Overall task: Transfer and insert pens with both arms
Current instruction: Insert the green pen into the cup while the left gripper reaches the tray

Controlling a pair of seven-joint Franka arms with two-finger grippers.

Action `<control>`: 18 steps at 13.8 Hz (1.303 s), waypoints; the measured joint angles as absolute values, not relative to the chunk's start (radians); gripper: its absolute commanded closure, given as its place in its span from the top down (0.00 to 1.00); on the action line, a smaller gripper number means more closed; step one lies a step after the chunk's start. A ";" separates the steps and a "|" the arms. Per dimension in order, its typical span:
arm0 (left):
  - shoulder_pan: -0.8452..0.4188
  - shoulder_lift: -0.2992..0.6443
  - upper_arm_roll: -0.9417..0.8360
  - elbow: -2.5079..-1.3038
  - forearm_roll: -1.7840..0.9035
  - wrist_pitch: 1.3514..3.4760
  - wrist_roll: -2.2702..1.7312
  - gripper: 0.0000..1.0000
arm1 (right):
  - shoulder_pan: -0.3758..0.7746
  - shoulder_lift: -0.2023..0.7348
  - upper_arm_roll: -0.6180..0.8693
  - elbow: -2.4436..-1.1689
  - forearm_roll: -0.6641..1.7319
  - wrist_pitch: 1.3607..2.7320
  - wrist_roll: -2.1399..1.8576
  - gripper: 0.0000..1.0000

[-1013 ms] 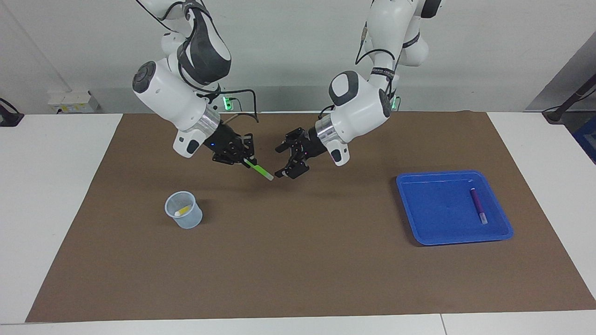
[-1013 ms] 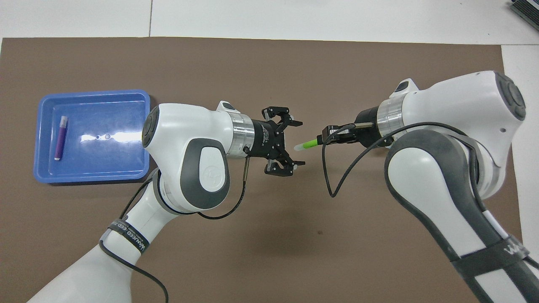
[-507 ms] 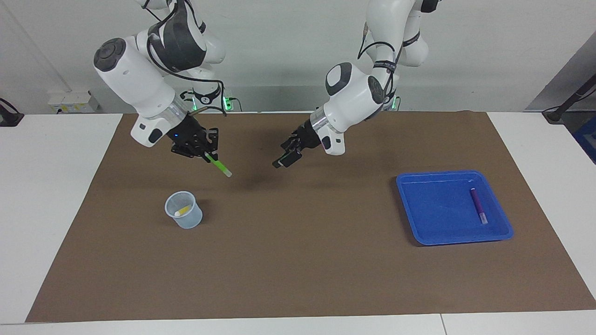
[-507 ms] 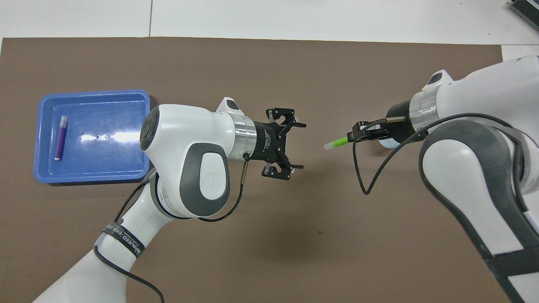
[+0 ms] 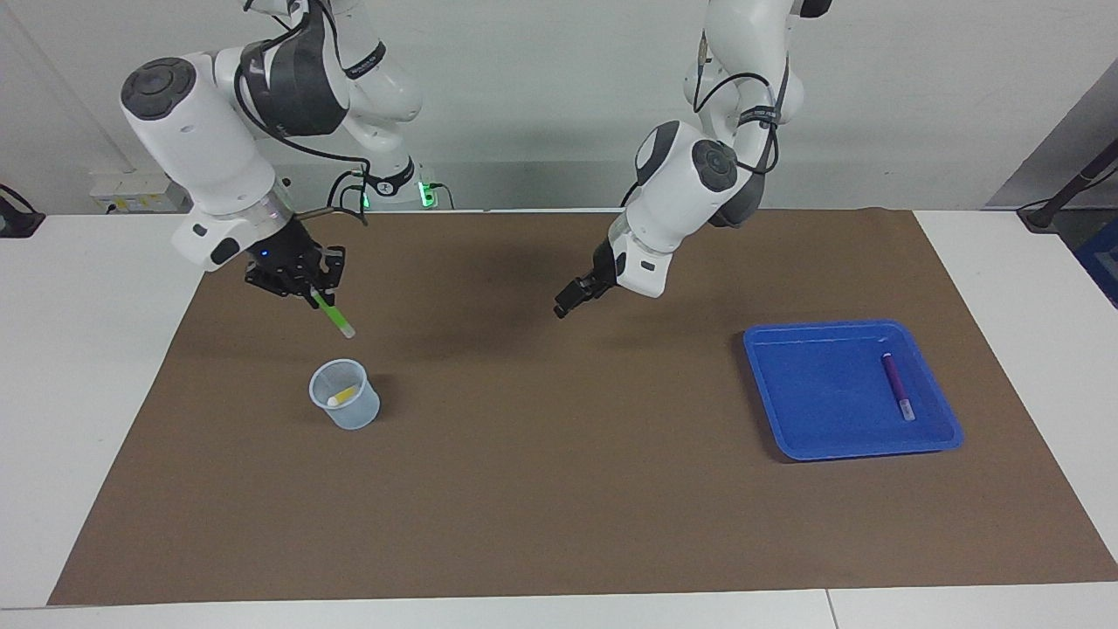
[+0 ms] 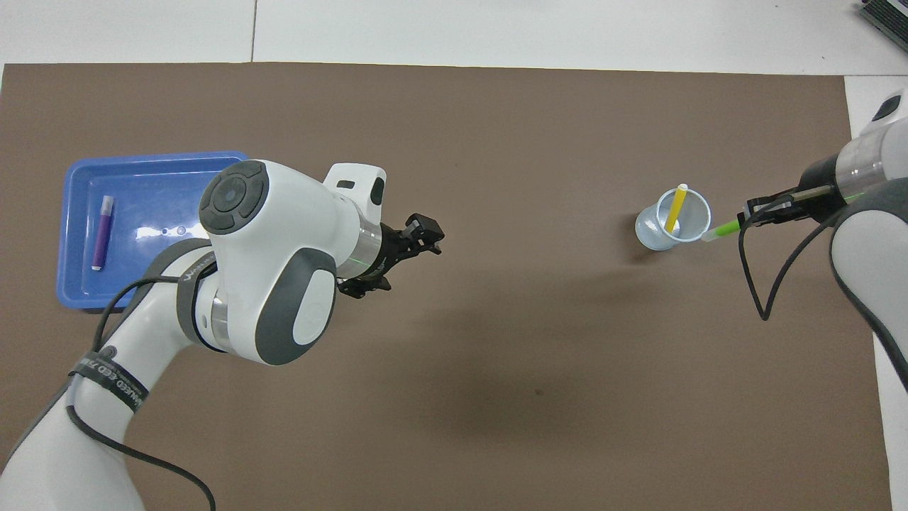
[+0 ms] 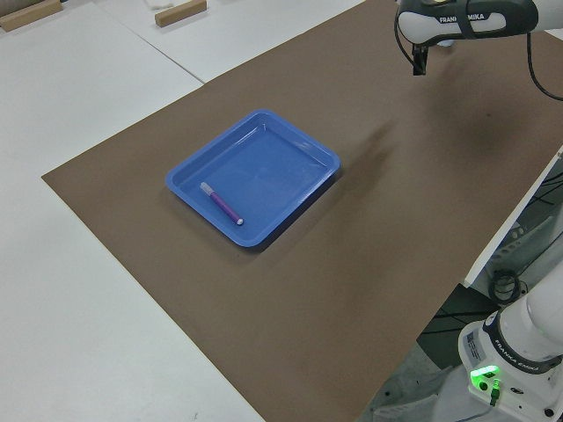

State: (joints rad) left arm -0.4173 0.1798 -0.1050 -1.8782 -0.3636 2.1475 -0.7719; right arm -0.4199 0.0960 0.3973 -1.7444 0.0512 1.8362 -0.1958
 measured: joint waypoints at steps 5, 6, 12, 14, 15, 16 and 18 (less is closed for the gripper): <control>-0.314 0.178 -0.099 -1.878 -0.223 2.132 -0.525 1.00 | -0.426 0.122 0.399 -1.810 0.048 1.963 -0.225 0.00; -0.283 0.178 -0.098 -1.878 -0.208 2.132 -0.460 1.00 | -0.426 0.125 0.399 -1.813 0.038 1.973 -0.225 0.00; -0.135 0.178 -0.095 -1.877 -0.038 2.168 -0.146 0.95 | -0.425 0.130 0.404 -1.814 0.015 1.993 -0.225 0.00; -0.084 0.184 -0.095 -1.867 -0.021 2.172 -0.070 0.94 | -0.425 0.133 0.404 -1.815 0.014 2.012 -0.225 0.00; -0.058 0.195 -0.094 -1.851 -0.020 2.171 -0.041 0.94 | -0.425 0.138 0.404 -1.816 0.014 2.017 -0.225 0.00; -0.027 0.218 -0.094 -1.824 -0.019 2.168 -0.022 0.93 | -0.425 0.145 0.405 -1.817 0.014 2.027 -0.225 0.00; 0.028 0.285 -0.093 -1.756 -0.010 2.164 0.008 0.92 | -0.424 0.160 0.405 -1.820 0.014 2.045 -0.225 0.00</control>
